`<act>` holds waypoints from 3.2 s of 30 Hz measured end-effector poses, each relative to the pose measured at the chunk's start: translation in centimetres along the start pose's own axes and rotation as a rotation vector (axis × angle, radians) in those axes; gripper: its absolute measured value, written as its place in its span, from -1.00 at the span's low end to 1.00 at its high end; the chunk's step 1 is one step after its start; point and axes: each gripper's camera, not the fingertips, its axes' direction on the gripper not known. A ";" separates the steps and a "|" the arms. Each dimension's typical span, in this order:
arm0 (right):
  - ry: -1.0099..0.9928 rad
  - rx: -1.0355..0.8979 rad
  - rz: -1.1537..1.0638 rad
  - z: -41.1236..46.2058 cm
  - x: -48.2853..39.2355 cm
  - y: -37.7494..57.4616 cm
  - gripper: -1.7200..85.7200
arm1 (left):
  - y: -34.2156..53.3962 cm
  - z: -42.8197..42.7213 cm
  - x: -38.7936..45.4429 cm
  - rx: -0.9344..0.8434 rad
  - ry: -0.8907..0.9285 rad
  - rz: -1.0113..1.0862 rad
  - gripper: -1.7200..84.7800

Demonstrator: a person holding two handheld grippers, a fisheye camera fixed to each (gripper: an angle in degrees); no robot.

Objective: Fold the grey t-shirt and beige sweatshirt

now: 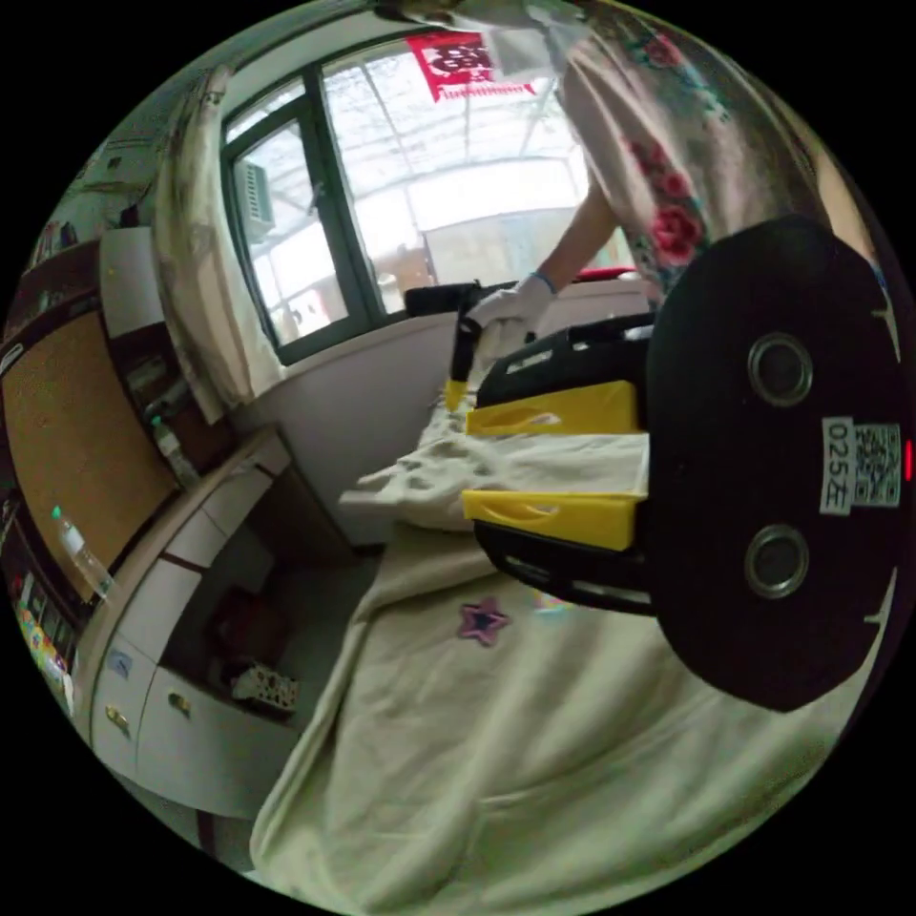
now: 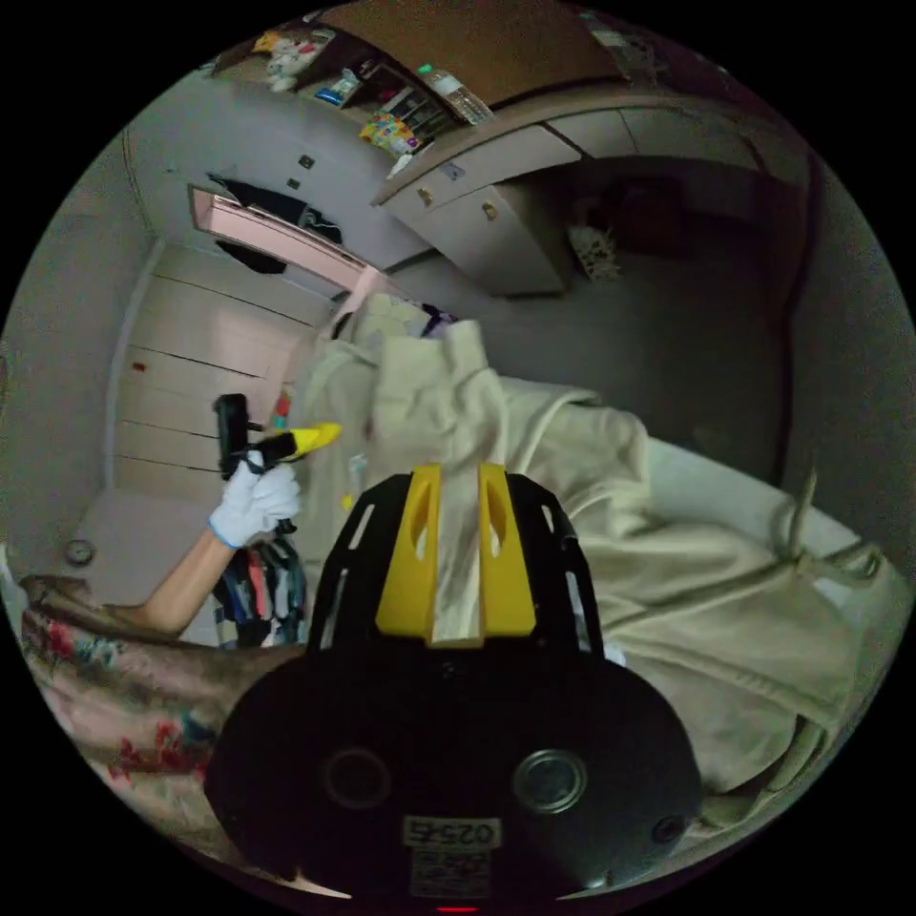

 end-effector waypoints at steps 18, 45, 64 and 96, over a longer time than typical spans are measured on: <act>-0.129 -0.160 0.181 -6.3 -2.9 24.4 -0.81 | 22.4 -1.4 -5.0 -0.503 -0.163 0.108 -0.80; -0.019 0.236 0.364 -24.0 -4.1 29.2 -0.60 | 26.9 -3.3 -14.0 -0.687 -0.253 0.293 -0.90; 0.231 0.435 0.521 -29.9 2.8 21.3 -0.87 | 23.8 37.0 1.0 -0.375 -0.376 0.651 -0.57; 0.168 -0.072 0.277 -30.5 8.1 14.4 -0.68 | 32.0 45.7 3.0 -0.513 -0.747 0.723 -0.59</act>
